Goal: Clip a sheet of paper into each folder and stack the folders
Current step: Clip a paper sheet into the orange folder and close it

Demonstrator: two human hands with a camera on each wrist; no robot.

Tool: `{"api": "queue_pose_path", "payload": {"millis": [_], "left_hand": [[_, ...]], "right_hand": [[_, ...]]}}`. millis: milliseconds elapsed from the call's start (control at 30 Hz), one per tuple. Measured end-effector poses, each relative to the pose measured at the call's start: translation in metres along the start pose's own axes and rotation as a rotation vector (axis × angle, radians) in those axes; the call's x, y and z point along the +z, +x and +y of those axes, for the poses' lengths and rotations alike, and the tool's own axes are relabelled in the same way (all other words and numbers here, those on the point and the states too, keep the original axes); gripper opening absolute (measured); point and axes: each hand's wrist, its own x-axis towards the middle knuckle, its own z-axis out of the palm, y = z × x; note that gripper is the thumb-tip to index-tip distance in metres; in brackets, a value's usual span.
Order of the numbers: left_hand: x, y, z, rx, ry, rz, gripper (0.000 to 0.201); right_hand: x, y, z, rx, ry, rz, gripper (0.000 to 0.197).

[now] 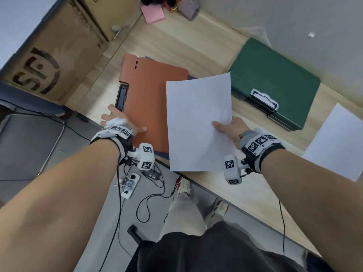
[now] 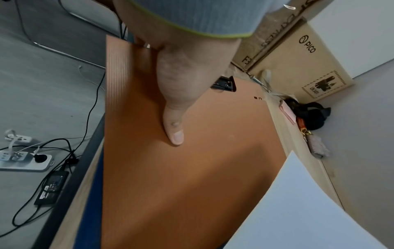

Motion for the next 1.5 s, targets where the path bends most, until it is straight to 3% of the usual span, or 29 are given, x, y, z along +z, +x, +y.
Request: {"api": "queue_pose_path", "payload": {"millis": [167, 233, 333, 433, 567, 767, 900, 1000, 1067, 1200, 1333, 1433, 1500], "left_hand": [[-0.012, -0.006, 0.001, 0.022, -0.021, 0.055, 0.127], [-0.019, -0.009, 0.003, 0.068, -0.115, 0.081, 0.111], [-0.026, -0.017, 0.008, 0.216, -0.217, 0.116, 0.078], [-0.024, -0.026, 0.013, 0.326, -0.218, 0.114, 0.077], [-0.022, -0.048, 0.025, 0.455, -0.252, 0.096, 0.075], [0.001, -0.106, 0.045, 0.623, -0.193, -0.057, 0.066], [0.047, -0.159, 0.065, 0.733, -0.110, -0.170, 0.057], [0.095, -0.202, 0.080, 0.774, -0.071, -0.236, 0.050], [0.116, -0.218, 0.087, 0.792, -0.060, -0.244, 0.048], [0.158, -0.242, 0.095, 0.776, -0.034, -0.217, 0.062], [0.188, -0.259, 0.098, 0.672, 0.054, -0.176, 0.066], [0.195, -0.265, 0.102, 0.580, 0.208, -0.169, 0.074], [0.198, -0.278, 0.110, 0.533, 0.272, -0.090, 0.078]], "right_hand": [[-0.007, -0.001, 0.005, 0.020, -0.004, 0.022, 0.040], [-0.011, -0.002, 0.007, 0.025, 0.010, 0.038, 0.050], [-0.022, -0.006, 0.012, 0.020, 0.048, 0.061, 0.046], [-0.036, -0.014, 0.016, 0.003, 0.101, 0.083, 0.039], [-0.066, -0.027, 0.034, -0.005, 0.210, 0.132, 0.048], [-0.118, -0.048, 0.077, 0.009, 0.331, 0.225, 0.047], [-0.154, -0.065, 0.142, 0.094, 0.293, 0.269, 0.057], [-0.178, -0.086, 0.195, 0.199, 0.184, 0.268, 0.092], [-0.186, -0.093, 0.219, 0.251, 0.038, 0.268, 0.084], [-0.202, -0.107, 0.265, 0.246, 0.011, 0.259, 0.055], [-0.214, -0.107, 0.319, 0.287, 0.111, 0.305, 0.069], [-0.220, -0.111, 0.328, 0.255, 0.175, 0.316, 0.066], [-0.228, -0.112, 0.337, 0.259, 0.176, 0.309, 0.067]]}}
